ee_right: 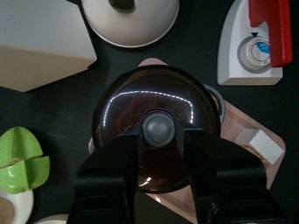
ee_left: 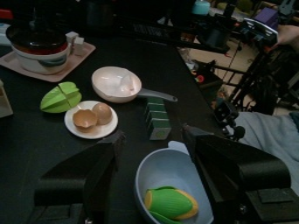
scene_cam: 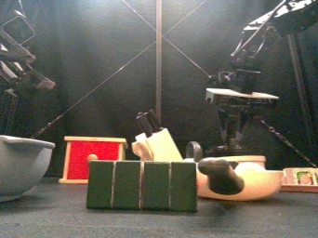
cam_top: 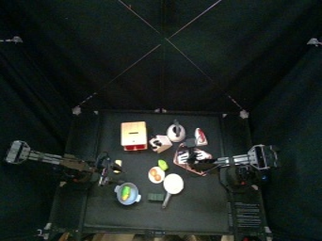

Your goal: Place pot lid in bottom right corner

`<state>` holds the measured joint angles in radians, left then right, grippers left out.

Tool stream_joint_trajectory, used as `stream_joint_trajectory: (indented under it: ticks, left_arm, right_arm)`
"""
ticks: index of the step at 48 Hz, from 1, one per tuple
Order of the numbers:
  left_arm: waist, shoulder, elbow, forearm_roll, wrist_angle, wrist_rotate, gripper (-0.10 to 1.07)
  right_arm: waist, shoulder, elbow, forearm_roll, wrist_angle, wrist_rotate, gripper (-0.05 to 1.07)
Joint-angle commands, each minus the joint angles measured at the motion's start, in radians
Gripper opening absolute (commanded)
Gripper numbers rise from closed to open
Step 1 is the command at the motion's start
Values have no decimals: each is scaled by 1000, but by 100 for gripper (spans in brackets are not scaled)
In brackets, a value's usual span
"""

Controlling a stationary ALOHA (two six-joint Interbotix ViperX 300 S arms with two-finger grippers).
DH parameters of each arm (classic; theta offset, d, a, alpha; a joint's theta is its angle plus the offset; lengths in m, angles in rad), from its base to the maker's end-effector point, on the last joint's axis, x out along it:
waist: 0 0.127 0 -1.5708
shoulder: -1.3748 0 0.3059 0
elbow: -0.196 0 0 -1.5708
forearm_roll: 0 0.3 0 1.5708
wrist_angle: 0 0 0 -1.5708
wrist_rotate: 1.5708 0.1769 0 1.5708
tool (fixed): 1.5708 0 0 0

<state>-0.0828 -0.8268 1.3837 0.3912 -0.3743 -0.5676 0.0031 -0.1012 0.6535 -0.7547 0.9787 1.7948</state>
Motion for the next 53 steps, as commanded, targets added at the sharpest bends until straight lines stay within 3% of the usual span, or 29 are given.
stream_joint_trajectory:
  ticks: [1,7,15,23,31,42,53]
  left_arm:
    - [2,2,-9,-2,-8,3,91]
    - [3,2,-9,-2,-8,2,91]
    - [-5,0,-9,17,-9,5,91]
    - [-6,2,-6,11,-8,2,91]
    - [0,2,-3,9,-8,3,91]
    - [3,2,6,9,-8,5,91]
    - [9,0,8,9,-6,5,91]
  right_arm:
    - [31,-41,-32,6,3,-2,59]
    - [101,-67,-48,40,9,3,59]
    - [252,-81,-72,103,18,12,59]
    - [419,-55,-101,192,20,14,59]
    - [526,5,-124,307,28,11,59]
    - [594,75,-133,416,60,14,59]
    - [609,97,-129,439,75,15,60]
